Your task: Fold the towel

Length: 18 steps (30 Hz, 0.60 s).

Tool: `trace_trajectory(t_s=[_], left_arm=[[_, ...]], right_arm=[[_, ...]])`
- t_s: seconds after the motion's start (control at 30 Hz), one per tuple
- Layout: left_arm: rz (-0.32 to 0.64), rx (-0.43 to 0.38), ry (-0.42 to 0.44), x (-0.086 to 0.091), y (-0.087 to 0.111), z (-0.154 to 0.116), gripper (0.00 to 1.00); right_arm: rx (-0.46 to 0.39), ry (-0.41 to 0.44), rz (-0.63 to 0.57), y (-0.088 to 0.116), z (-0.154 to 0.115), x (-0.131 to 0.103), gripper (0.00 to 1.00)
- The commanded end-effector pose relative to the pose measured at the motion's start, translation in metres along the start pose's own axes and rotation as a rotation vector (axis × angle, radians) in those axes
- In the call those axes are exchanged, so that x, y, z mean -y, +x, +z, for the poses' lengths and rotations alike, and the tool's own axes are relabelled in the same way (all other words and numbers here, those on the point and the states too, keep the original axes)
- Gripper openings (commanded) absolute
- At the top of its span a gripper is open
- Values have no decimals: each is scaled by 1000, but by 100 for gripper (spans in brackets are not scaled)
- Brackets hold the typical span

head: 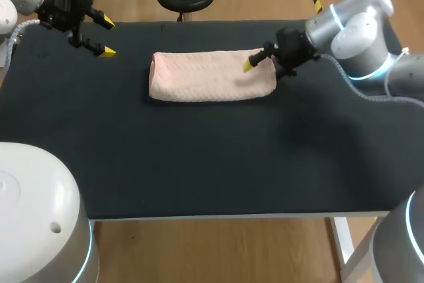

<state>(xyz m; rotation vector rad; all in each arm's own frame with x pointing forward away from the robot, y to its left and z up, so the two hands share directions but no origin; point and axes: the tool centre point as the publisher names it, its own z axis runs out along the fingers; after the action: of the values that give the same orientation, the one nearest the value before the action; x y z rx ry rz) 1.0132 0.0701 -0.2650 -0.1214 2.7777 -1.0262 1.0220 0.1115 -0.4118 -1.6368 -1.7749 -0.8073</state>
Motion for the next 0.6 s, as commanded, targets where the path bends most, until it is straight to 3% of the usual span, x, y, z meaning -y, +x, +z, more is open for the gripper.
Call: trace_trajectory(t_s=[0.03, 0.13, 0.33, 0.43, 0.6], left_arm=[[3, 3, 3, -1, 1, 1, 100], [3, 3, 3, -1, 1, 1, 100], [3, 3, 3, -1, 1, 1, 100], [3, 3, 3, -1, 1, 1, 100], [3, 3, 3, -1, 1, 1, 100]], right_arm=[[32, 6, -20, 0, 1, -1, 0], [119, 29, -33, 3, -1, 0, 0], [444, 76, -157, 26, -11, -8, 0], [524, 56, -215, 39, -17, -16, 0], [566, 56, -295, 61, -18, -22, 0]])
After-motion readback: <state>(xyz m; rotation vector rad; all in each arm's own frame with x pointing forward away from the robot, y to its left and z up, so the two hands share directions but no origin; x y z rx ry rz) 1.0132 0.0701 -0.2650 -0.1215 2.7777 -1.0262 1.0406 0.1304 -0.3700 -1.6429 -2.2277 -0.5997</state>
